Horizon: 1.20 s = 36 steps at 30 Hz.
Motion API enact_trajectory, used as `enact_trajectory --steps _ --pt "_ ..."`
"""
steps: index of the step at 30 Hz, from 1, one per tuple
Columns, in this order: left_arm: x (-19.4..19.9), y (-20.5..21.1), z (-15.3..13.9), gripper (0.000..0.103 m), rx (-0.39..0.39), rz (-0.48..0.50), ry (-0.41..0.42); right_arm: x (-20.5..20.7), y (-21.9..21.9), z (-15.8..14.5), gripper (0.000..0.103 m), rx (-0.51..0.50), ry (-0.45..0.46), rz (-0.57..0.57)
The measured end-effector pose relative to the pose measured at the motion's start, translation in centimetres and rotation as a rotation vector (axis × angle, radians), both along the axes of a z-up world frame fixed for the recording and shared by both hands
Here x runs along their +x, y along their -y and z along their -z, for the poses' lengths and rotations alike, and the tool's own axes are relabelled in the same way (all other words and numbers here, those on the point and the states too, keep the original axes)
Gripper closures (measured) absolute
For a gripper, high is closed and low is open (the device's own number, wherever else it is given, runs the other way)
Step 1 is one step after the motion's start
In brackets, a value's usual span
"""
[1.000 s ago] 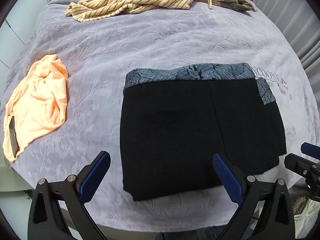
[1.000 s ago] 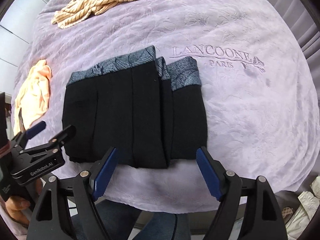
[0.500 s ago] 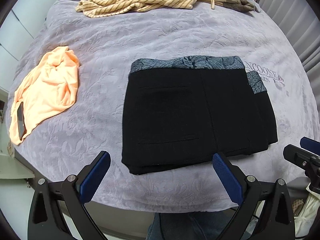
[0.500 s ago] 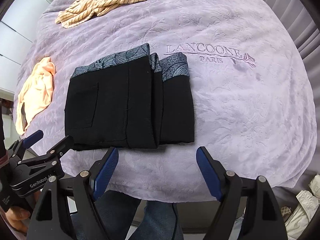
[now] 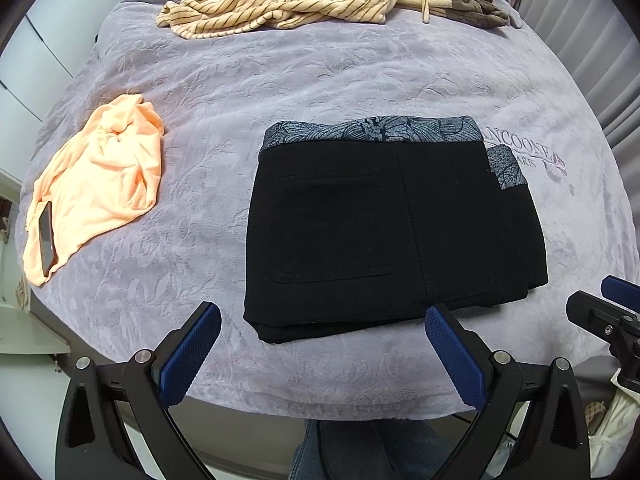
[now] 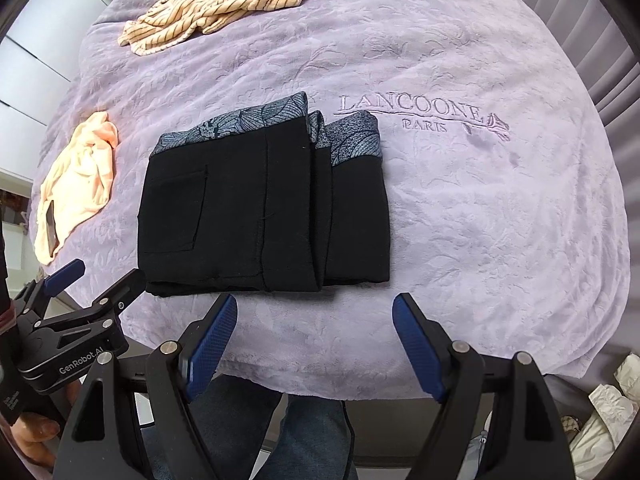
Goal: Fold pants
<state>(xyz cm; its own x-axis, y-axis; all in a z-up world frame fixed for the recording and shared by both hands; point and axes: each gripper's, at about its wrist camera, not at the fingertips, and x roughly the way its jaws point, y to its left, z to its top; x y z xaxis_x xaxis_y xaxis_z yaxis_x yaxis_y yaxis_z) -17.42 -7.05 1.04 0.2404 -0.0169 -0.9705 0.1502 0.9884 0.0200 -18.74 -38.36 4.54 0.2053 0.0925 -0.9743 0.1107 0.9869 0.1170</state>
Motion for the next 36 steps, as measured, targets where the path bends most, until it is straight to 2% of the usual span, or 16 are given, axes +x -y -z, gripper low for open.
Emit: enact_trajectory --steps 6,10,36 --pt "-0.12 0.22 -0.08 0.001 0.009 -0.001 0.005 -0.25 0.30 -0.16 0.020 -0.004 0.003 0.005" --pt "-0.29 0.45 -0.24 0.001 0.048 0.005 0.024 -0.32 0.24 -0.24 0.020 -0.006 0.008 -0.003" --pt "-0.59 0.66 -0.59 0.001 0.048 0.004 0.029 -0.38 -0.10 -0.38 0.020 -0.051 0.013 -0.026"
